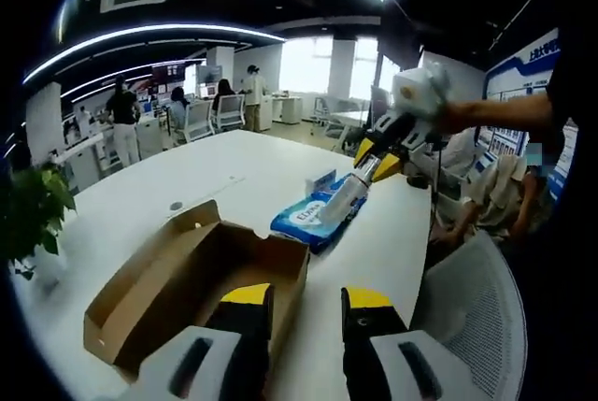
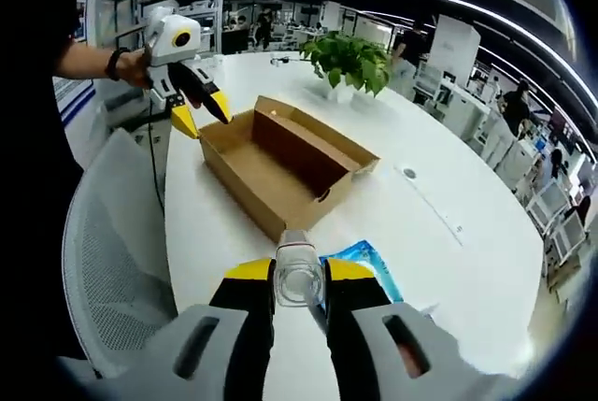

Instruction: Operate the shoe box by opening the lid, removing the specified soft item, and placing it in the target area until the item is outside and the box remains undamaged.

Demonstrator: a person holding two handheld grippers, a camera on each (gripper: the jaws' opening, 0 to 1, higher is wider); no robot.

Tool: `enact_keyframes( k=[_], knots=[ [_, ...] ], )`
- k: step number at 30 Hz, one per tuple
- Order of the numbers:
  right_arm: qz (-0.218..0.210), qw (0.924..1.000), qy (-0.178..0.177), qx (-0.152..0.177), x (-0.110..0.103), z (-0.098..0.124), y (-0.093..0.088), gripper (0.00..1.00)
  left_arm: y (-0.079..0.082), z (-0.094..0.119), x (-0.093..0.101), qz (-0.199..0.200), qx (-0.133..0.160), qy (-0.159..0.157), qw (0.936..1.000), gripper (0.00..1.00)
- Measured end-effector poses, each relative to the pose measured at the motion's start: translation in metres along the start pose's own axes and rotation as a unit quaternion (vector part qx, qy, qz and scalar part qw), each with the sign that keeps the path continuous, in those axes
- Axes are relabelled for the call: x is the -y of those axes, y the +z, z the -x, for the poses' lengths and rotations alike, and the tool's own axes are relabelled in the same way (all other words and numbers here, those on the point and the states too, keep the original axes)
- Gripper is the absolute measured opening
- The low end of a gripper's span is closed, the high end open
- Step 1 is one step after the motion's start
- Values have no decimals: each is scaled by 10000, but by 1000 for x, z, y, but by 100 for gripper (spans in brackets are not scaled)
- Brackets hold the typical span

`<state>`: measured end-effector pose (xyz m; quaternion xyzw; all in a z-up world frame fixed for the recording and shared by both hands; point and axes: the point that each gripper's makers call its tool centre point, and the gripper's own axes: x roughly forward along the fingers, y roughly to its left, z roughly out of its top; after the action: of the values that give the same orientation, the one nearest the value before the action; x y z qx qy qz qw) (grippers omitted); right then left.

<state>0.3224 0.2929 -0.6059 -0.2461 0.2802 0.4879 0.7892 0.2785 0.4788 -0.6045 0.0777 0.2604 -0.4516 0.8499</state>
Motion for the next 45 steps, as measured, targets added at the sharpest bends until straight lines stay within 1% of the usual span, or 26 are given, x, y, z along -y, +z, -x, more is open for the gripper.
enact_keyframes(
  k=[8,13,19,25,30,32,35,41,45],
  knots=[
    [83,9995,-107,-274,31,-7,-10,17,-12,8,-3,225,4,145,9996,29],
    [161,9986,-138,-483,49,-13,-19,17,-19,11,-5,368,17,236,9990,29],
    [293,9968,-232,-706,78,-14,-24,17,-24,14,-6,458,-18,314,9985,29],
    [478,9935,-323,-984,107,-15,-29,17,-29,18,-8,505,-46,370,9980,29],
    [694,9888,-352,-1273,121,-14,-31,17,-32,20,-12,555,-68,423,9975,29],
    [664,9886,-293,-1322,123,-14,-31,17,-33,21,-13,577,-62,437,9974,29],
    [729,9867,-254,-1430,127,-15,-32,18,-34,20,-14,623,-53,453,9970,29],
    [972,9797,-202,-1742,139,-18,-38,18,-38,19,-16,676,-77,482,9965,29],
    [973,9785,-160,-1814,147,-21,-39,18,-39,17,-18,725,-71,513,9960,29]
  ],
)
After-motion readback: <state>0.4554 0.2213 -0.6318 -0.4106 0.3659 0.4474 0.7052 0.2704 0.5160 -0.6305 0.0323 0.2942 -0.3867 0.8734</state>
